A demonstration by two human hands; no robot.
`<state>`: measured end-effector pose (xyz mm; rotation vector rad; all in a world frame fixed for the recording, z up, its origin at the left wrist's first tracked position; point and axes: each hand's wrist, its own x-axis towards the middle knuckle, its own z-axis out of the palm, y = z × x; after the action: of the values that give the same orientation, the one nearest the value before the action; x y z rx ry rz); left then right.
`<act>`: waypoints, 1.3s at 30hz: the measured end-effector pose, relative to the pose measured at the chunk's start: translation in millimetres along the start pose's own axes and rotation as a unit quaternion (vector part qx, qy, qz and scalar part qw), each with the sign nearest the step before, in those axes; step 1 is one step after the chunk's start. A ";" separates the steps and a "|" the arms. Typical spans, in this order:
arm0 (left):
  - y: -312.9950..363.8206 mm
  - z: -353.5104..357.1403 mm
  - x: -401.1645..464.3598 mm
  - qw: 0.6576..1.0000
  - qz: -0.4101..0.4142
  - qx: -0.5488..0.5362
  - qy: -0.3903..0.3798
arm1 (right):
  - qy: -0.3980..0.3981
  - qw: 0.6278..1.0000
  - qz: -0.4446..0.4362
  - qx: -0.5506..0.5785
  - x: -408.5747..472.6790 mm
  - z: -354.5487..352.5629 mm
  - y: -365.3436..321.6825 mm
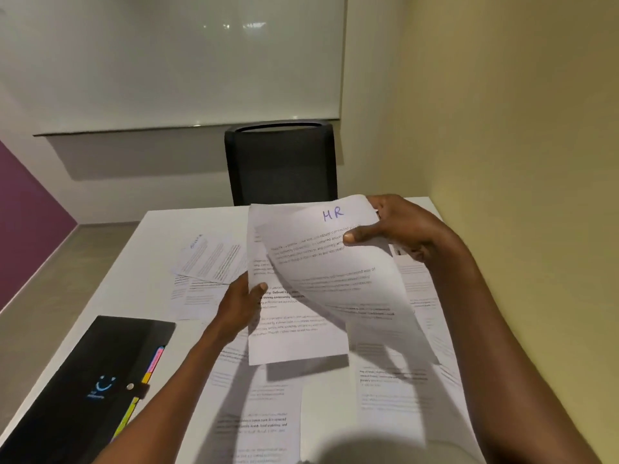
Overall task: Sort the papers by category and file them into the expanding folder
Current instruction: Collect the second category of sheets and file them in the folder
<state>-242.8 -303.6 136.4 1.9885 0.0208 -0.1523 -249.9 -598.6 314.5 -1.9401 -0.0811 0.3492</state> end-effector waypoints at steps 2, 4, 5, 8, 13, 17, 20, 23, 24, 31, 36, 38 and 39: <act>8.7 7.3 -4.3 1.000 0.001 -0.021 -0.023 | -0.001 0.999 0.012 0.030 12.6 -10.3 11.8; 13.2 10.9 -6.7 0.999 0.004 -0.034 -0.029 | -0.013 0.998 0.022 0.061 19.3 -19.2 21.9; 13.5 10.8 -7.7 0.999 0.010 -0.030 -0.027 | -0.030 0.994 0.026 0.097 20.8 -22.5 26.2; 15.4 6.0 -12.5 0.998 0.026 -0.046 -0.046 | -0.056 0.977 0.037 0.204 24.4 -25.0 32.1; 28.2 10.8 -23.2 0.986 -0.014 -0.137 -0.097 | 0.153 0.982 0.050 0.094 49.5 -10.0 65.9; 23.0 14.3 -21.3 0.982 -0.033 -0.146 -0.117 | 0.206 0.969 0.054 0.129 52.7 5.2 89.3; 28.5 21.4 -24.5 0.974 -0.042 -0.191 -0.118 | 0.182 0.960 0.063 0.202 53.2 17.3 101.0; 22.1 27.4 -21.1 0.970 -0.057 -0.197 -0.130 | 0.198 0.947 0.072 0.244 53.7 26.4 110.7; 21.4 29.1 -20.4 0.971 -0.067 -0.189 -0.134 | 0.204 0.941 0.078 0.258 53.7 29.5 112.4; 25.7 43.0 -18.5 0.857 -0.231 -0.460 0.023 | 0.266 0.916 0.055 0.296 49.9 41.2 122.3; 13.6 48.4 -17.5 0.795 -0.292 -0.519 0.113 | 0.272 0.914 0.033 0.299 50.0 43.6 125.5; 15.3 48.8 -17.9 0.792 -0.297 -0.522 0.104 | 0.275 0.916 0.028 0.290 49.7 44.7 125.0; 18.5 47.1 -18.2 0.802 -0.290 -0.516 0.085 | 0.277 0.916 0.026 0.288 50.1 45.4 125.3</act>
<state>-263.9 -353.0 136.3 0.8315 0.6932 -0.2811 -228.2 -595.8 173.8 -1.3885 0.4052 -0.1480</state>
